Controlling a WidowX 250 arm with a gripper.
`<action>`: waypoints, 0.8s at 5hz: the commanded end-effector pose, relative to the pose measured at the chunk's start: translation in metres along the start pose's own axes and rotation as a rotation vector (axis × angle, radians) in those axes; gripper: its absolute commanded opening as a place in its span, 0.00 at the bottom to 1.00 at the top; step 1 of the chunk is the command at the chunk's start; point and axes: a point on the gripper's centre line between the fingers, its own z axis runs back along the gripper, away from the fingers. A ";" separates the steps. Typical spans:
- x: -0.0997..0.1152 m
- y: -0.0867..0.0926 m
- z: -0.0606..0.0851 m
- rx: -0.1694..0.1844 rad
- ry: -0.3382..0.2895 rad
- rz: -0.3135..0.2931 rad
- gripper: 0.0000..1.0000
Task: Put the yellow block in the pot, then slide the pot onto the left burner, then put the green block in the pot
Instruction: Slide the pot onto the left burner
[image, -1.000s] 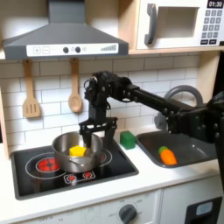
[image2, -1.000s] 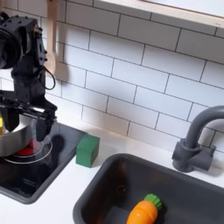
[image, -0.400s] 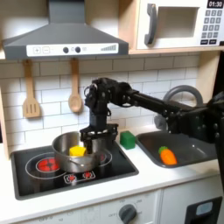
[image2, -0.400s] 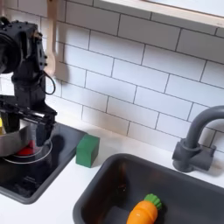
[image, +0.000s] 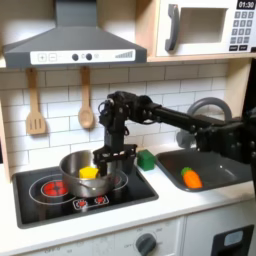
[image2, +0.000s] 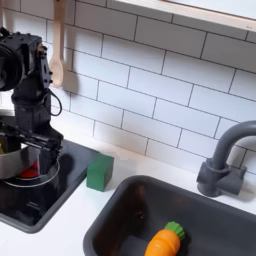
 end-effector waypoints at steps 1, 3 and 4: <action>0.000 0.000 0.001 -0.013 -0.011 0.004 0.00; 0.001 -0.003 0.001 -0.024 -0.019 -0.008 0.00; 0.002 -0.002 0.001 -0.025 -0.015 -0.009 0.00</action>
